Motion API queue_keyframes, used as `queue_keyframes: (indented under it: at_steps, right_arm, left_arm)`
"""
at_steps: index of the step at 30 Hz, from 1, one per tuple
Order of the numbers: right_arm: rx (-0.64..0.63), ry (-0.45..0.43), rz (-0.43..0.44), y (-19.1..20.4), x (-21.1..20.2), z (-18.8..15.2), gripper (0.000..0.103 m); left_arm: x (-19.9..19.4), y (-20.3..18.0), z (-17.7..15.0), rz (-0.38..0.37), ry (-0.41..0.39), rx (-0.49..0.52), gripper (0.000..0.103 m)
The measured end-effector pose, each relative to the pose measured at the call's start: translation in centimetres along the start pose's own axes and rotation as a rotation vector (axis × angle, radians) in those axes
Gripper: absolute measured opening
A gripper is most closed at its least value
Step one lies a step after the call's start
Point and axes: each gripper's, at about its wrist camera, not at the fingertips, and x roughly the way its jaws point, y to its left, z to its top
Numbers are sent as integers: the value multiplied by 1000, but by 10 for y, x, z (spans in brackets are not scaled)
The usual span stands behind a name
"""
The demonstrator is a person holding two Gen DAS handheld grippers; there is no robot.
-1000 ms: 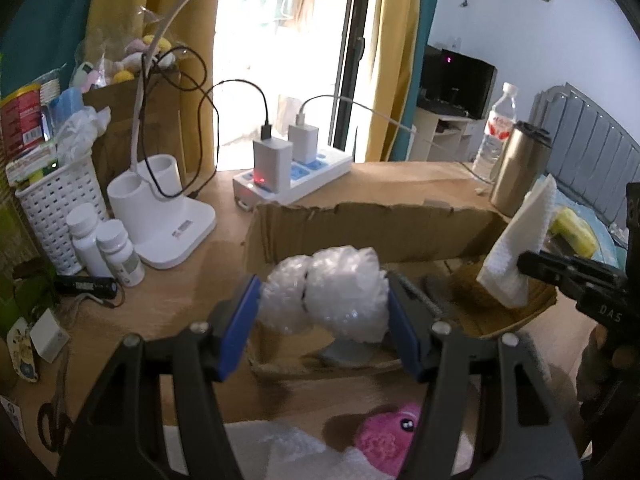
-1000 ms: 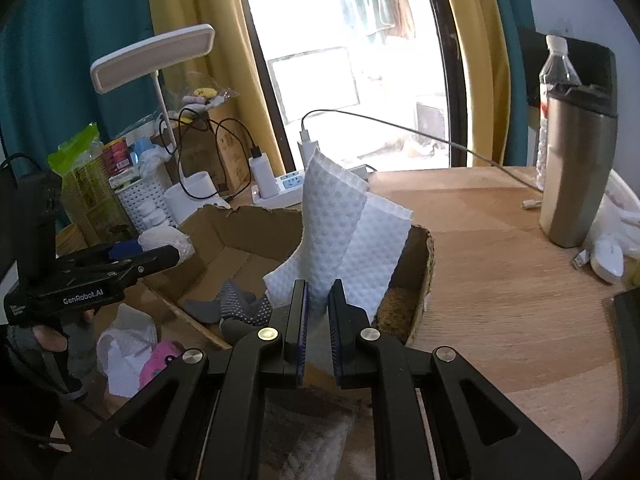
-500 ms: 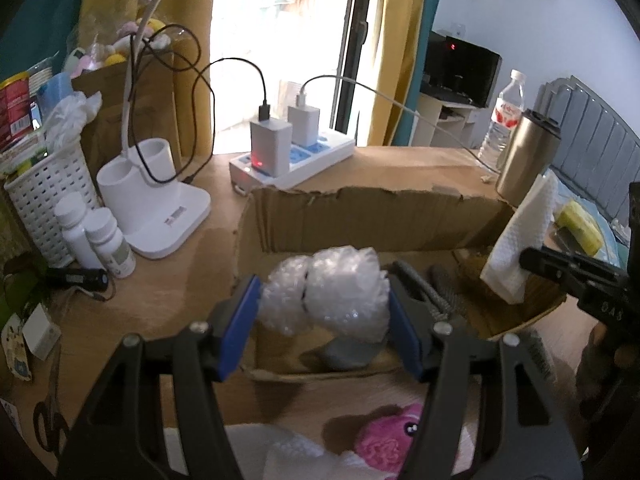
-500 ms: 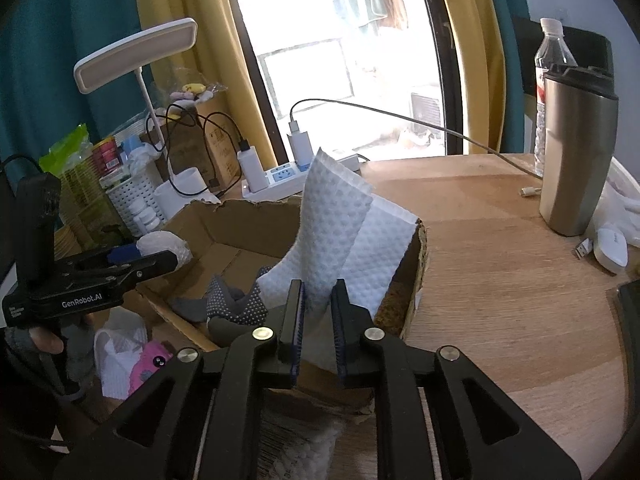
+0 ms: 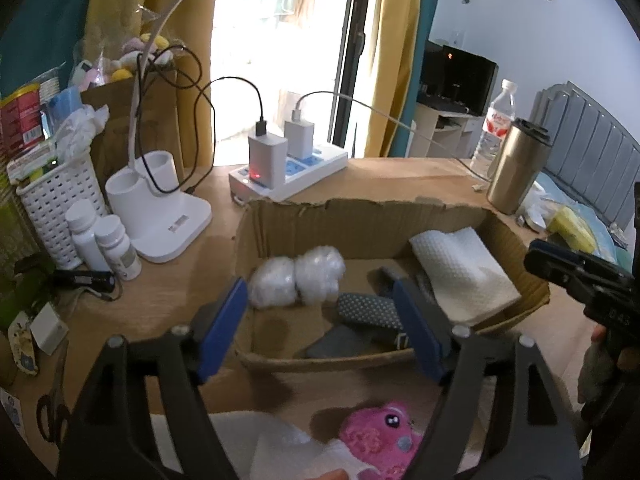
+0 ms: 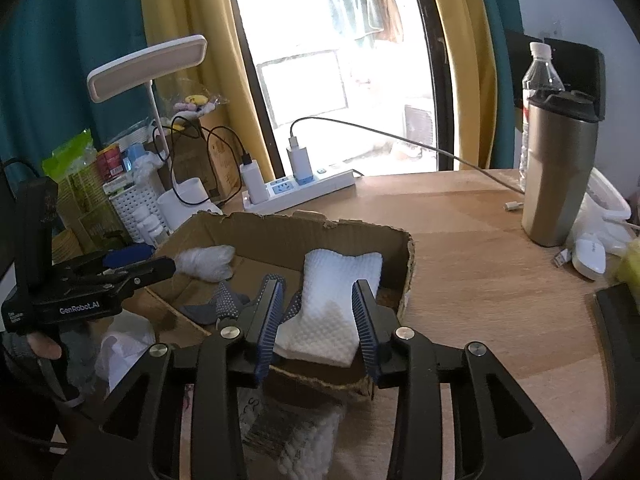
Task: Organize soft objects
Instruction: 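Carry the bubble wrap with the left tool while the right tool carries the wipe into the box, then open both tools to release the bubble wrap and wipe in the box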
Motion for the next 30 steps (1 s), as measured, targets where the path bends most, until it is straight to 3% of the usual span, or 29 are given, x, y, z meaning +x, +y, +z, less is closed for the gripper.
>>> queue_keyframes:
  at_steps: [10,12,15,30]
  right_arm:
    - [-13,-27,-17,12,-22,-3,40]
    - [-16,-31,-17,14,-26,-4,41]
    - [-25,-39,-17,20,-33,-6,52]
    - [-46,-37,-27,48,-53,-21,56]
  left_arm:
    - [-25,0,-3,0,-39,-5,78]
    - [-30,0,-4,-3,-47,-6,78]
    - [-40,0,-7,-9,-62,-5,79]
    - [-77,9,-36,-31,-88,-30,83]
